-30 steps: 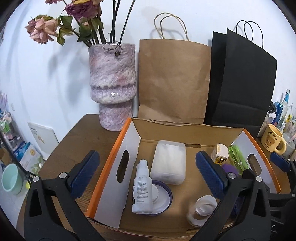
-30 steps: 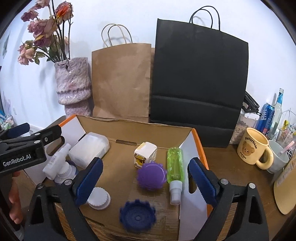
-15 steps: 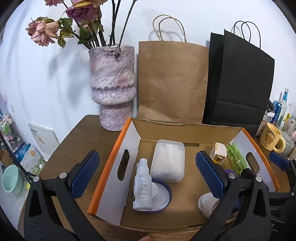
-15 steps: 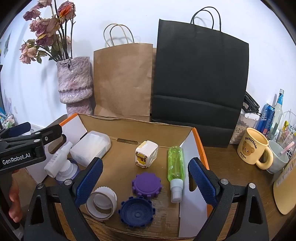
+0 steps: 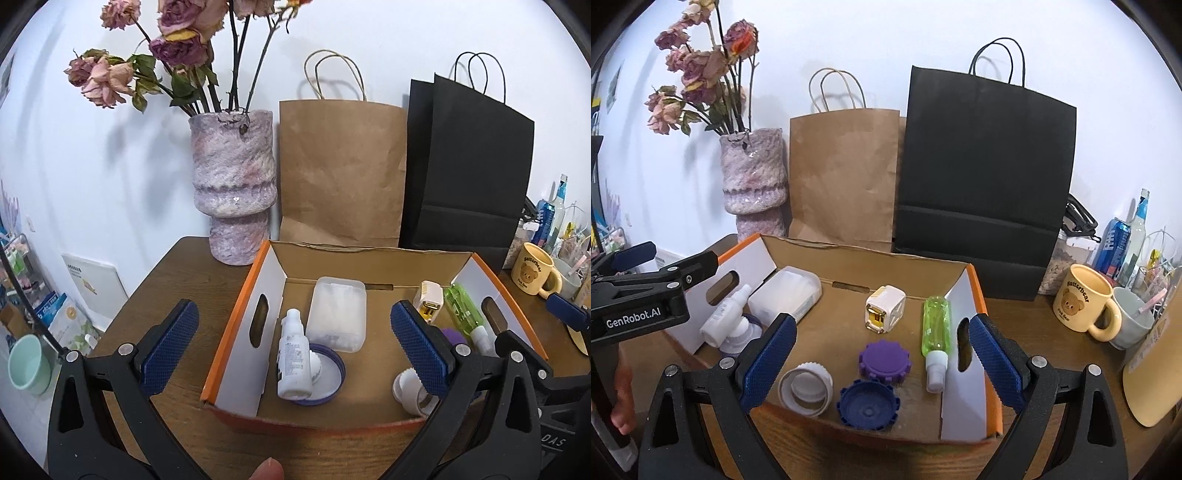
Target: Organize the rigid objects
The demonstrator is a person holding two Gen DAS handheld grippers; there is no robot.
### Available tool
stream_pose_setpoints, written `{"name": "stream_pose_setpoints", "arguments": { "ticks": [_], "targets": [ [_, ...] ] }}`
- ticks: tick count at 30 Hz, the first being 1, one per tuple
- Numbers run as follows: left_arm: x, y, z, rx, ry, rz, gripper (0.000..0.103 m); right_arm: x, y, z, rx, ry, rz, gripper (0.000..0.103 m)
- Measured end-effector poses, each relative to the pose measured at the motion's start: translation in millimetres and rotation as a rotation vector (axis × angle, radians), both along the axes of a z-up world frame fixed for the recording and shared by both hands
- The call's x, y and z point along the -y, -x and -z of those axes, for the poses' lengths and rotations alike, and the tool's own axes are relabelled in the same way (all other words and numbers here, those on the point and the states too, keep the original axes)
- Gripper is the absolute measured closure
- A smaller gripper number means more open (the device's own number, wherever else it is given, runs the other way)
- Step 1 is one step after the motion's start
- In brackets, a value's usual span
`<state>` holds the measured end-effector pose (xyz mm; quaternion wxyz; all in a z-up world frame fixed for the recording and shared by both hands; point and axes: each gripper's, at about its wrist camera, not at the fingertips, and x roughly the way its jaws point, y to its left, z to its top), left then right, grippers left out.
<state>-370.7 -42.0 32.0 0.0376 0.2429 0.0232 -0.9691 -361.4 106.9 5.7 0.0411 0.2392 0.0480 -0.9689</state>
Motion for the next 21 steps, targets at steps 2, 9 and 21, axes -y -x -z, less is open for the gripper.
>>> {"name": "stream_pose_setpoints", "arguments": {
  "ticks": [2, 9, 21],
  "targets": [
    [0, -5, 0, 0.001, 0.001, 0.003, 0.0, 1, -8, -3, -0.004, -0.002, -0.005, 0.005],
    [3, -33, -2, -0.007, 0.01, 0.011, 0.0, 1, -38, -12, -0.012, -0.002, -0.014, 0.005],
    [9, -88, -2, 0.009, 0.015, 0.023, 0.0, 0, -93, -27, 0.005, 0.03, -0.013, 0.005]
  ]
}}
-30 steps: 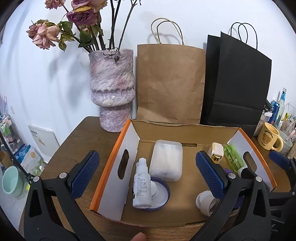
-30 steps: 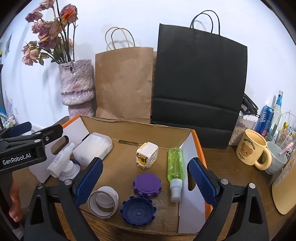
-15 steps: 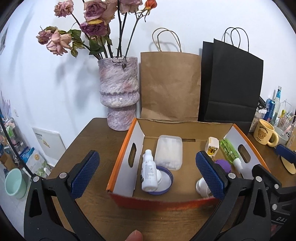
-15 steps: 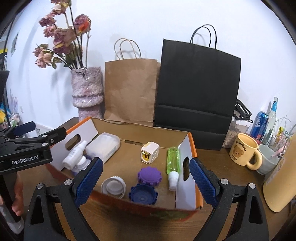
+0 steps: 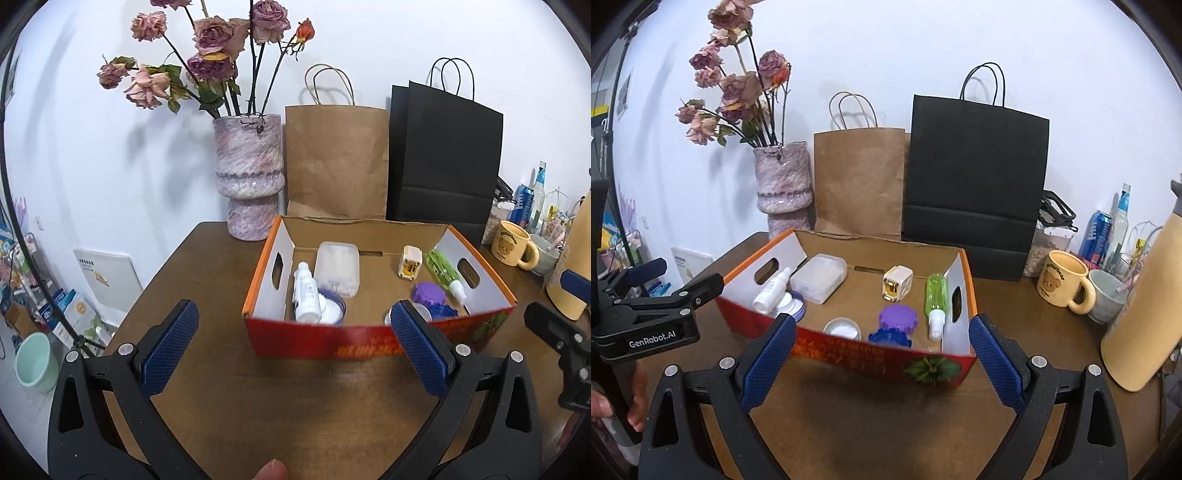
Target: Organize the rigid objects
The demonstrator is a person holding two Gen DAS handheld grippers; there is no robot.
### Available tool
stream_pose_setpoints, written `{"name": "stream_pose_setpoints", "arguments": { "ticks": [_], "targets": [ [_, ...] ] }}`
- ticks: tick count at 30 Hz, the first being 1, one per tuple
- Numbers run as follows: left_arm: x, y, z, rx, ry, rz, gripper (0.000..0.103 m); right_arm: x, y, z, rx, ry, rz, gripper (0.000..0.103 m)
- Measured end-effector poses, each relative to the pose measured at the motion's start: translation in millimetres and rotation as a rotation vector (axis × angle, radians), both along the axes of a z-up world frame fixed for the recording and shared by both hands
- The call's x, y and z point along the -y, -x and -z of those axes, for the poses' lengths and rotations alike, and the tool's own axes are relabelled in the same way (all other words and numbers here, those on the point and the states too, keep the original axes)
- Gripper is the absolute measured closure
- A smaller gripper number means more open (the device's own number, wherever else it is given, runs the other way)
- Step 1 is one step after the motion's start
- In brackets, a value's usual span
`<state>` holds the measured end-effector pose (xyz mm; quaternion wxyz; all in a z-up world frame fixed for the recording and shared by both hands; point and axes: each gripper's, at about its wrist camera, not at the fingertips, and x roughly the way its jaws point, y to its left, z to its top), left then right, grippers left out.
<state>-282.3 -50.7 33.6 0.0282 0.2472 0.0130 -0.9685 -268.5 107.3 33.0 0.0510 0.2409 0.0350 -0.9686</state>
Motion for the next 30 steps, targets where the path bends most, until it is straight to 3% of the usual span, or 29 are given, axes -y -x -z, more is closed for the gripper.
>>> {"name": "stream_pose_setpoints", "arguments": {
  "ticks": [16, 30],
  "targets": [
    [-2, -67, 1, 0.016, 0.023, 0.022, 0.0, 6, -67, -6, -0.007, 0.032, -0.007, 0.005],
    [-5, -79, 10, 0.04, 0.028, 0.036, 0.0, 2, -81, 8, 0.065, 0.035, 0.021, 0.005]
  ]
}}
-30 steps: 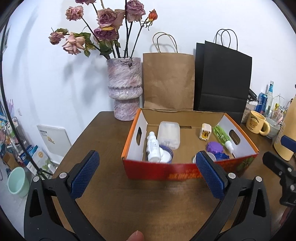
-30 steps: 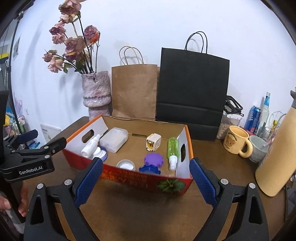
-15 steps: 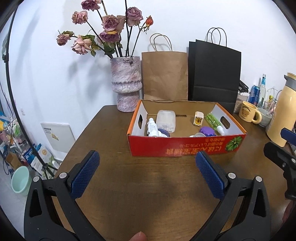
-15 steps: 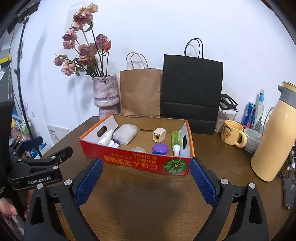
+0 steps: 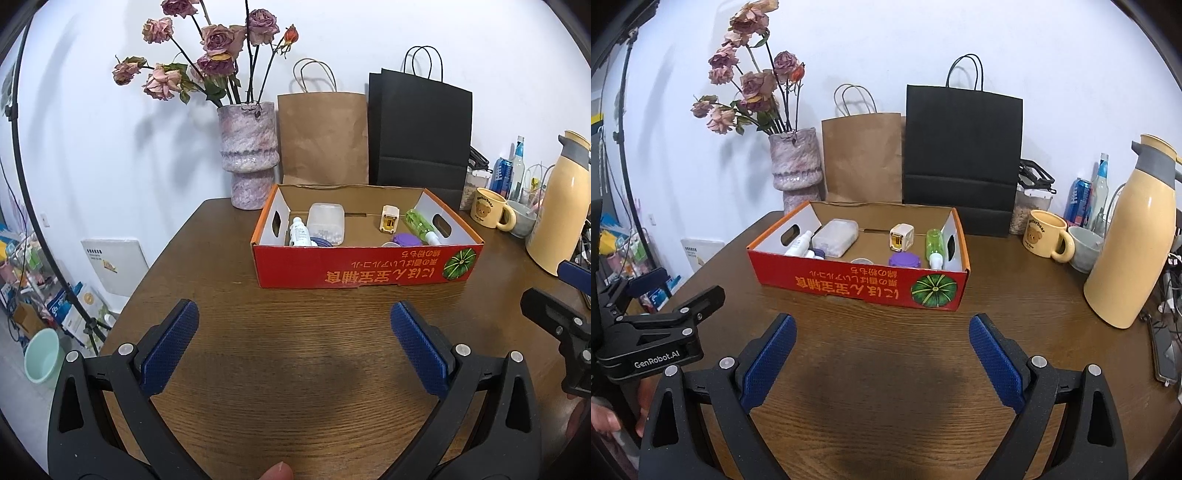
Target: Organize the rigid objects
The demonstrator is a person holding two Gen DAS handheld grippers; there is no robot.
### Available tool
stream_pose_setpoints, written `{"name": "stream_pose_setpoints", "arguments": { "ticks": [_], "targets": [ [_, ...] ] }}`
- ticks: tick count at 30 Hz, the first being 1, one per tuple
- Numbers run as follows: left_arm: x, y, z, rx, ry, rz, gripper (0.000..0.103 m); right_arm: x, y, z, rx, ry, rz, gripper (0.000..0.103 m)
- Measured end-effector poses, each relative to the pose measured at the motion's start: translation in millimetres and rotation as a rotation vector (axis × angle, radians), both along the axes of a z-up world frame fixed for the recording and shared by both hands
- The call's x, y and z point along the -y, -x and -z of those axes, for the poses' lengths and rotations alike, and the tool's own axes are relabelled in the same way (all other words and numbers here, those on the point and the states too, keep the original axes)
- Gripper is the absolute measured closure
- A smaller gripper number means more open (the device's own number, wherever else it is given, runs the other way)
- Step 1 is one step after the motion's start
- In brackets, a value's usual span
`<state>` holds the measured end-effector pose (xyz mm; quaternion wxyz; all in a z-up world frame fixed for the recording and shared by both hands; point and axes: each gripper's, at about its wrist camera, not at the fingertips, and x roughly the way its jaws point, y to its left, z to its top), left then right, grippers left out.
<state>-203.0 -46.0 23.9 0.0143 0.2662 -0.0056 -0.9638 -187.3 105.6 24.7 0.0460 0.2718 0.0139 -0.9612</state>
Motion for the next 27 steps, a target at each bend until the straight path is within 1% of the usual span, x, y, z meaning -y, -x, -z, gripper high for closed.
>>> {"name": "stream_pose_setpoints", "arguments": {
  "ticks": [27],
  "targets": [
    [2.2, -0.4, -0.6, 0.005, -0.013, 0.008, 0.0, -5.2, 1.1, 4.9, 0.013, 0.007, -0.001, 0.005]
  ]
}}
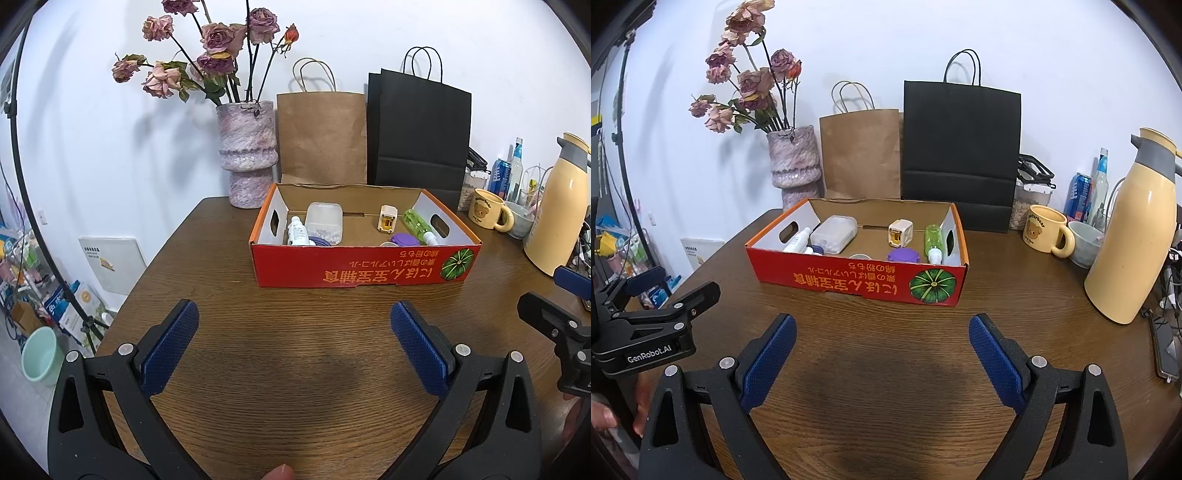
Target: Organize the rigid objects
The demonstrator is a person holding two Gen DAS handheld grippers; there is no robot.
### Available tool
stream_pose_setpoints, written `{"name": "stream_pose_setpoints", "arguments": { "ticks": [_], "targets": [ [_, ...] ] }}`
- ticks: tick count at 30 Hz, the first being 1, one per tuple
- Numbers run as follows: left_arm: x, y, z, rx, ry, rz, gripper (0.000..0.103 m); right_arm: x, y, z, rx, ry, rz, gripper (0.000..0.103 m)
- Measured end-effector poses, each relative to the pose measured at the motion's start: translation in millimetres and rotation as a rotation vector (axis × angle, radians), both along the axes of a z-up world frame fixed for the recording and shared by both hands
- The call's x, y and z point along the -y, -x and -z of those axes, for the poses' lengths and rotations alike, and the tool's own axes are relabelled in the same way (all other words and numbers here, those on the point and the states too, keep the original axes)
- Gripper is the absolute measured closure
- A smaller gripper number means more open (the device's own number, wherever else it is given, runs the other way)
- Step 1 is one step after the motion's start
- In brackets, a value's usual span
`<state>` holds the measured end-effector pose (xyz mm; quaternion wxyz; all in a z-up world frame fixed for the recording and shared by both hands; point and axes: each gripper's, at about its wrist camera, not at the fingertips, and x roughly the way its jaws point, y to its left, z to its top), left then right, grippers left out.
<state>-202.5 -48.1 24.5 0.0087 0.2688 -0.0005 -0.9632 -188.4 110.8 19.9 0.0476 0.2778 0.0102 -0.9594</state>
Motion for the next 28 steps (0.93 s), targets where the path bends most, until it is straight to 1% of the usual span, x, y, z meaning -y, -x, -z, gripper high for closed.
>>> {"name": "stream_pose_setpoints", "arguments": {
  "ticks": [28],
  "targets": [
    [-3.4, 0.5, 0.4, 0.008, 0.003, 0.018, 0.0, -0.8, 0.4, 0.0, 0.002, 0.001, -0.002, 0.005]
  ]
}}
